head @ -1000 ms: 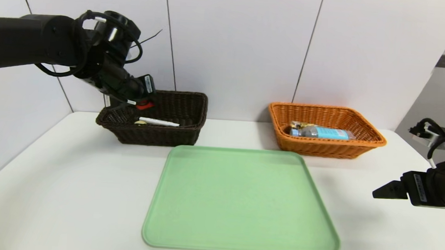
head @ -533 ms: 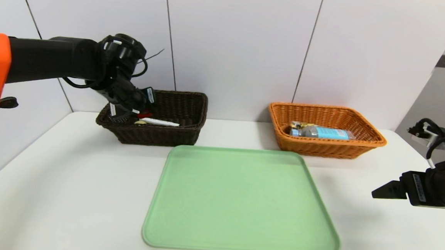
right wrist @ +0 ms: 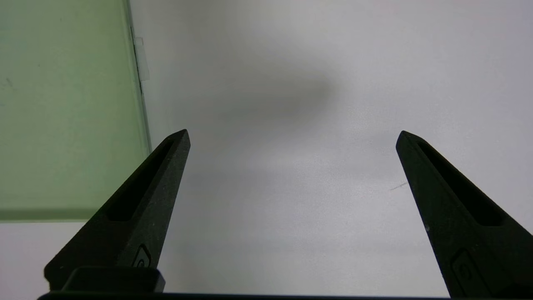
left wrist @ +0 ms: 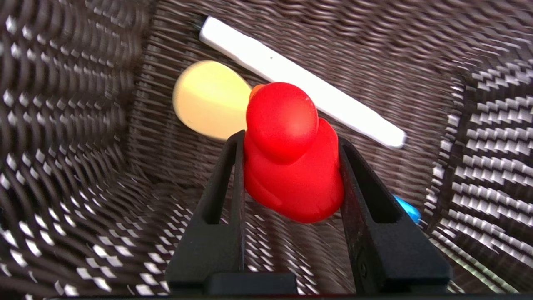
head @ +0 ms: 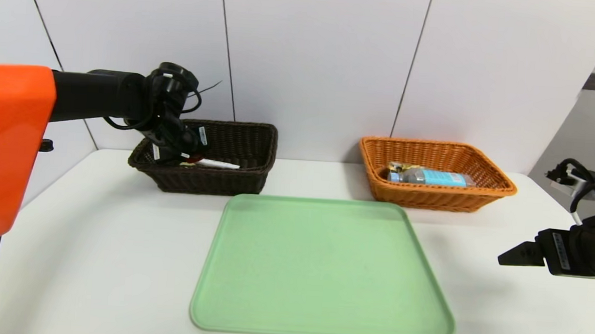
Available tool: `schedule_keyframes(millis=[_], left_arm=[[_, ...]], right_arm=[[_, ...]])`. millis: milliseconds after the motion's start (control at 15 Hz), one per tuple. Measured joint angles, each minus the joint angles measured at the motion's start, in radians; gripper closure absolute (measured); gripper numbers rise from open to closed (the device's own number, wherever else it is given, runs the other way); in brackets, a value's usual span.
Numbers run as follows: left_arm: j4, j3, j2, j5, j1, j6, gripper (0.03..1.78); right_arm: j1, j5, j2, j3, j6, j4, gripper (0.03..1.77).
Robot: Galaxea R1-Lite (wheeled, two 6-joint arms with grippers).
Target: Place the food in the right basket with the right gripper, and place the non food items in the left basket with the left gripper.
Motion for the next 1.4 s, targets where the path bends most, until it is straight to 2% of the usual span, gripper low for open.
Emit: schedule_keyframes(millis=[133,400,733,1200,1400], left_arm=[[-0.003,-0.001,0.013,0.001,0.004,0.009,1.14],[-0.051,0.0,0.029,0.007,0.004,0.009,0.75],[-0.053,0.001,-0.015,0.004,0.004,0.008,0.44],[-0.124,0.0,-0.343,0.008,-0.019,0.093,0.25],[-0.027,0.098,-0.52,-0.006,-0.08,0.13,0.2]], right_arm=[[0.0,0.0,0.002,-0.001,0.0,-0.001,0.09],[0.001,0.0,0.006,-0.003,-0.003,-0.001,0.09],[0.003,-0.001,0.005,-0.002,-0.002,-0.001,0.09],[0.013,-0.001,-0.003,0.003,-0.004,-0.004,0.09],[0.014,0.003,-0.028,0.006,-0.009,-0.039,0.09]])
